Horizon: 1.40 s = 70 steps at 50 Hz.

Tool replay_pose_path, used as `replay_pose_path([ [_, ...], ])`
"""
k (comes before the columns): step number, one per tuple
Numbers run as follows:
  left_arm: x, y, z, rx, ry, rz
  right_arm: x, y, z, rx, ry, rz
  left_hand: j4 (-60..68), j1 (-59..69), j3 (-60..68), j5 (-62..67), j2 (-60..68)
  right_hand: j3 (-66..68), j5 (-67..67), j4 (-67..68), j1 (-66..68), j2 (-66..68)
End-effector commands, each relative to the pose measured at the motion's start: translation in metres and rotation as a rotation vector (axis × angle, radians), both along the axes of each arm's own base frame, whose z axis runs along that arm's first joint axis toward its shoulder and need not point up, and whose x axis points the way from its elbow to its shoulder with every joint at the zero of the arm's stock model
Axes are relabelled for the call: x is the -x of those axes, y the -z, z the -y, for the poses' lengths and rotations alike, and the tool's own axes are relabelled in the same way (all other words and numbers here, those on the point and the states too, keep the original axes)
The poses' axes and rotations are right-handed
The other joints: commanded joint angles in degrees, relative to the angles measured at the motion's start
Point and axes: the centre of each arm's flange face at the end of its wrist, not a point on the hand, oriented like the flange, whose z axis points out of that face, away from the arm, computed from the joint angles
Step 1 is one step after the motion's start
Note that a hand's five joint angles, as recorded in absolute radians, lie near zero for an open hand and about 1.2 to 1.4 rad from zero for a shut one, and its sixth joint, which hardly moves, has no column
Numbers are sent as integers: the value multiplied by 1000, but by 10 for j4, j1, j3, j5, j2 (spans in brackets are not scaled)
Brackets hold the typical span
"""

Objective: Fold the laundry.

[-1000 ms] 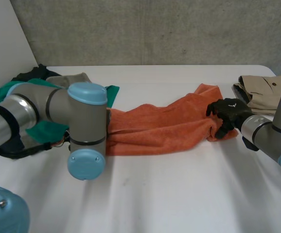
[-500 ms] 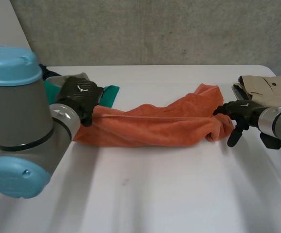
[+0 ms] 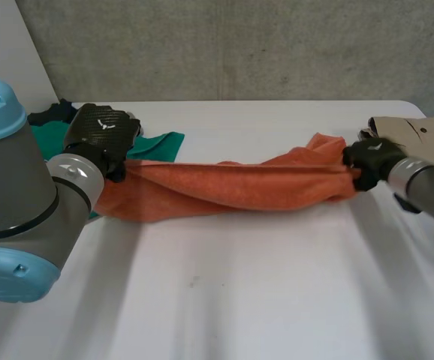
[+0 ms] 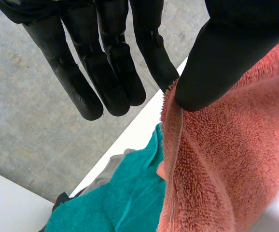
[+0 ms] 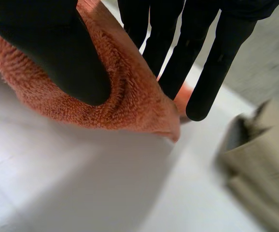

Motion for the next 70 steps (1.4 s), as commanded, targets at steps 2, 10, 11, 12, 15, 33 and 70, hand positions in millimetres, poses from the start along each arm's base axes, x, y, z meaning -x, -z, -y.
replay_pose_path([
  [2, -1, 13, 11, -32, 42, 19, 29, -91, -52, 156, -23, -130, 114, 137, 120, 140, 116, 125, 135, 118, 170, 125],
  [10, 2, 43, 25, -116, 85, 59, 31, -91, -111, -25, -198, -366, 114, 137, 120, 140, 116, 125, 135, 118, 170, 125],
  [11, 3, 48, 31, -122, 86, 61, 29, -91, -115, -32, -228, -400, 114, 137, 120, 140, 116, 125, 135, 118, 170, 125],
  [12, 3, 50, 34, -124, 88, 64, 27, -90, -116, -30, -242, -412, 114, 137, 120, 140, 116, 125, 135, 118, 170, 125],
  [15, 8, 59, 47, -126, 104, 61, 16, -81, -111, -32, -260, -409, 114, 137, 120, 140, 116, 125, 135, 118, 170, 125],
  [33, 32, -167, 132, 731, 167, -479, -20, -203, 11, 782, 90, 19, 114, 137, 120, 140, 116, 125, 135, 118, 170, 125],
  [70, 2, 58, 99, 22, 65, -266, -47, 13, -37, 69, -107, -13, 114, 137, 120, 140, 116, -334, -324, -341, -290, -335],
])
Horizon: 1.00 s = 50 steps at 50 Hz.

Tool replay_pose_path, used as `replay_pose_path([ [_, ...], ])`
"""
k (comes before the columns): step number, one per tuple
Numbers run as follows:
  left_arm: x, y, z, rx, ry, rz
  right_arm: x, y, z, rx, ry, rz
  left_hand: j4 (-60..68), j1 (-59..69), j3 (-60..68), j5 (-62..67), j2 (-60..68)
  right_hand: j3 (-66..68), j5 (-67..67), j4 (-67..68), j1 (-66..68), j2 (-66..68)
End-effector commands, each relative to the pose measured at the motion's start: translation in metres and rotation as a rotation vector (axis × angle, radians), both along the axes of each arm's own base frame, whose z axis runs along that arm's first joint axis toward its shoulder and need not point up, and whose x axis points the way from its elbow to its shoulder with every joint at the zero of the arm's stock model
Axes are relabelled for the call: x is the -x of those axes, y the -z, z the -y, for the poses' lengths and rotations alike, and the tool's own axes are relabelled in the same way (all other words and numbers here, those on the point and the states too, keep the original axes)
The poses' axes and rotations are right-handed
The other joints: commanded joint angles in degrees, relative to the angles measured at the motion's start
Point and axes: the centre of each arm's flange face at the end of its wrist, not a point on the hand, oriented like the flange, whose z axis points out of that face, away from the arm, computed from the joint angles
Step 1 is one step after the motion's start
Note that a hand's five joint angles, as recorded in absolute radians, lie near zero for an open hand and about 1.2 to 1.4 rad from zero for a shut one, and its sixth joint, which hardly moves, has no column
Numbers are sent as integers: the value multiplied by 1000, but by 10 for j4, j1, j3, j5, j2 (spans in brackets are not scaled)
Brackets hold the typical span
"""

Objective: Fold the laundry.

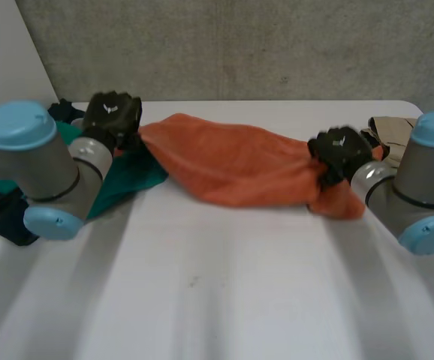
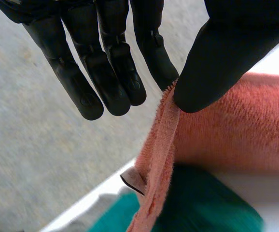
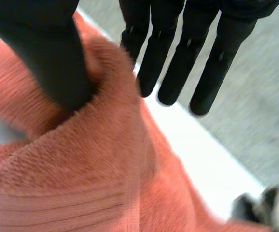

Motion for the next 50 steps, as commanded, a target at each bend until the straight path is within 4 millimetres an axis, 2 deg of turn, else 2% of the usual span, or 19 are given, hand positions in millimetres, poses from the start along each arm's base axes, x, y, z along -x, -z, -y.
replay_pose_path([
  [1, -4, -1, -11, -18, 2, 38, 9, 1, -9, -125, 17, -20, 112, 137, 117, 140, 114, -164, -164, -168, -155, -160],
  [8, -11, -15, -17, -18, 2, 46, 44, -34, -4, -244, 123, 60, 112, 137, 117, 140, 114, -235, -235, -239, -225, -231],
  [12, -13, -20, -18, -14, -2, 44, 61, -38, -3, -319, 179, 110, 112, 137, 117, 140, 114, -229, -228, -232, -219, -224],
  [20, -15, -25, -20, -23, -8, 49, 84, -30, -4, -432, 256, 139, 112, 137, 117, 140, 114, -215, -215, -218, -205, -211],
  [29, -17, -26, -19, -22, -18, 63, 86, -14, -12, -492, 261, 137, 112, 137, 117, 140, 114, -180, -180, -183, -170, -176],
  [36, -20, -27, -21, -36, -22, 71, 78, 6, -4, -485, 262, 181, 112, 137, 117, 140, 114, -12, -12, -15, -2, -8],
  [39, -20, -27, -24, -56, -20, 81, 76, 10, -3, -492, 264, 195, 112, 137, 117, 140, 114, 274, 274, 270, 283, 278],
  [42, -22, -28, -31, -81, -18, 115, 76, 8, -4, -491, 265, 194, 112, 137, 117, 140, 114, 307, 307, 303, 317, 311],
  [44, -24, -30, -35, -92, -21, 150, 77, 3, -8, -484, 263, 180, 112, 137, 117, 140, 114, 307, 307, 303, 317, 311],
  [47, -33, -35, -56, -146, -31, 279, 86, -24, -17, -389, 236, 90, 112, 137, 117, 140, 114, 307, 307, 303, 317, 311],
  [50, -45, -37, -86, -230, -18, 447, 105, -54, -39, -292, 194, -130, 112, 137, 117, 140, 114, 307, 307, 303, 317, 311],
])
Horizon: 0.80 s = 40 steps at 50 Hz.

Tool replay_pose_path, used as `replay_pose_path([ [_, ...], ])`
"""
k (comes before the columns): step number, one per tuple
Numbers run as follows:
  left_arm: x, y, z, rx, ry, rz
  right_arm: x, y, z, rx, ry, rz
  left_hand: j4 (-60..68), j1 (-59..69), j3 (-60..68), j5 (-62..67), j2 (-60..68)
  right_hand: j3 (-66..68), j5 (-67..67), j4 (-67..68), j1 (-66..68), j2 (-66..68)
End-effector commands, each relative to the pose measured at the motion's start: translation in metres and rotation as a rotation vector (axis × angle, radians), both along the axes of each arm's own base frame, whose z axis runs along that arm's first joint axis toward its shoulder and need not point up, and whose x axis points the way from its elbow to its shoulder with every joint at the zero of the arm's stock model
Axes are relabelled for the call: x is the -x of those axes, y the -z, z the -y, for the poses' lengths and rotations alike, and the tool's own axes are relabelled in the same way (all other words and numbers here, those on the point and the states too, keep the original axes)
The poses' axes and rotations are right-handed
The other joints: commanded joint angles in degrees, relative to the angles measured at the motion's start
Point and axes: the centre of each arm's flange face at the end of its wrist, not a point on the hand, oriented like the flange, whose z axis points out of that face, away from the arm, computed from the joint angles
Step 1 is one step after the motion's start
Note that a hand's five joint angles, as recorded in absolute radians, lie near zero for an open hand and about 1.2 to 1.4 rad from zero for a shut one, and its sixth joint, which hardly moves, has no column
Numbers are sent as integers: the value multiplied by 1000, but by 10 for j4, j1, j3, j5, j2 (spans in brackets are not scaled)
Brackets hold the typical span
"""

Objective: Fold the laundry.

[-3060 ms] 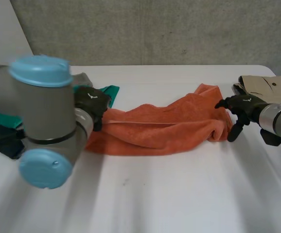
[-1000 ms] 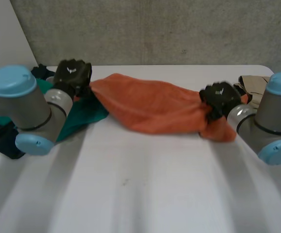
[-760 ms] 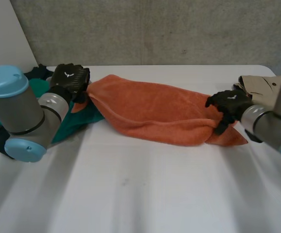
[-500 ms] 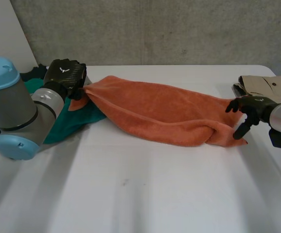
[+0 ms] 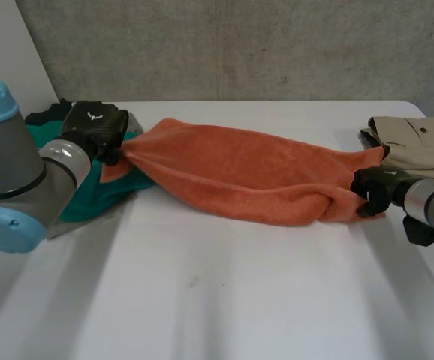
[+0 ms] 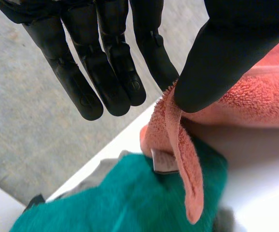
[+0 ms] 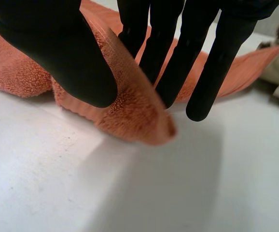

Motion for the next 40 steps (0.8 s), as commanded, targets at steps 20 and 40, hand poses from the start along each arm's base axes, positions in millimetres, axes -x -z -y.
replay_pose_path([
  [20, -13, 15, -76, -239, 201, 532, 29, -46, -66, 155, -399, -729, 112, 137, 117, 140, 114, 122, 125, 117, 146, 125],
  [40, 24, -205, 74, 799, -72, -105, -26, -242, 65, 1201, 217, -173, 112, 137, 117, 140, 114, 122, 125, 117, 146, 125],
])
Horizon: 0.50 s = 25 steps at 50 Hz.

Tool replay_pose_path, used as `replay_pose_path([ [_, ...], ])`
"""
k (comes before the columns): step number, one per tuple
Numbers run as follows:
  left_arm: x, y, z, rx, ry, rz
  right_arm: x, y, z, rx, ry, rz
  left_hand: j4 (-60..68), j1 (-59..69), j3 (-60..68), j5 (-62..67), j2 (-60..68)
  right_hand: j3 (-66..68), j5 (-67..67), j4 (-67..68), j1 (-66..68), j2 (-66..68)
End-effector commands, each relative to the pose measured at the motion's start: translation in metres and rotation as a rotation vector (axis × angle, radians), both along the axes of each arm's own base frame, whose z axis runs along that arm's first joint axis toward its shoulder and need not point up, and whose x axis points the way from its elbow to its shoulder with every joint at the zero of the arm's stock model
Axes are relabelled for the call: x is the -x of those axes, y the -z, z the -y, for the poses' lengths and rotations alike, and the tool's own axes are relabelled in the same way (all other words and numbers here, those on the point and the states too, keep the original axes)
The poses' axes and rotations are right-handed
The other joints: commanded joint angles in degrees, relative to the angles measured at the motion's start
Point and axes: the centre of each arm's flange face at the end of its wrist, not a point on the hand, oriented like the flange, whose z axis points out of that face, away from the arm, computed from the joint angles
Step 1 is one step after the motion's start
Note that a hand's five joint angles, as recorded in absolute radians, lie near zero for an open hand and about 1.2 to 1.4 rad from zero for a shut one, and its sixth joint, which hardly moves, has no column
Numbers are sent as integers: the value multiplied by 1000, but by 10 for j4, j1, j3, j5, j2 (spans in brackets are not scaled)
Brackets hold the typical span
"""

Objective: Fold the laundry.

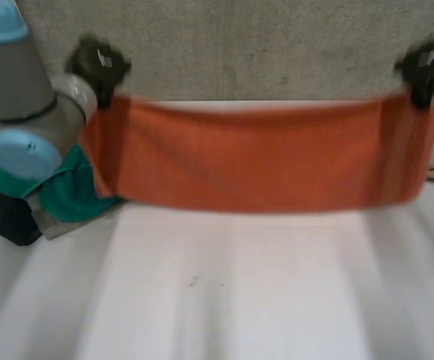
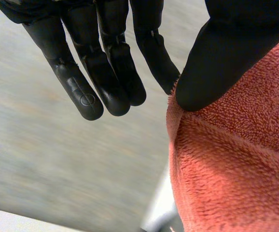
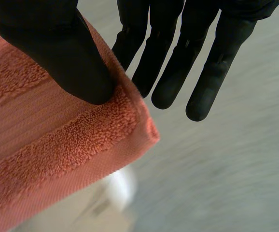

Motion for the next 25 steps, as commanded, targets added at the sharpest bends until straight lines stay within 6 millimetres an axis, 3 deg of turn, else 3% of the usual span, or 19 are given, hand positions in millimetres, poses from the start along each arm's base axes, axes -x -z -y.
replay_pose_path([
  [1, -9, -145, 8, 508, 62, -454, -10, -106, 10, 499, -56, 354, 111, 137, 117, 140, 114, 119, 122, 115, 146, 125],
  [3, -12, -158, 6, 541, 79, -517, -17, -118, 4, 569, -95, 400, 111, 137, 117, 140, 114, 119, 122, 115, 146, 125],
  [8, -12, -157, 8, 525, 106, -552, -26, -109, 2, 547, -114, 385, 111, 137, 117, 140, 114, 119, 122, 115, 146, 125],
  [13, -24, -134, 25, 463, 61, -541, -29, -87, 5, 467, -112, 363, 111, 137, 117, 140, 114, 119, 122, 115, 146, 125],
  [20, -37, -62, 50, 289, 6, -493, -36, -29, 12, 264, -134, 314, 111, 137, 117, 140, 114, 119, 122, 115, 146, 125],
  [25, -31, 11, 46, 109, 34, -430, -40, 43, 12, 38, -152, 269, 111, 137, 117, 140, 114, 119, 122, 115, 146, 125],
])
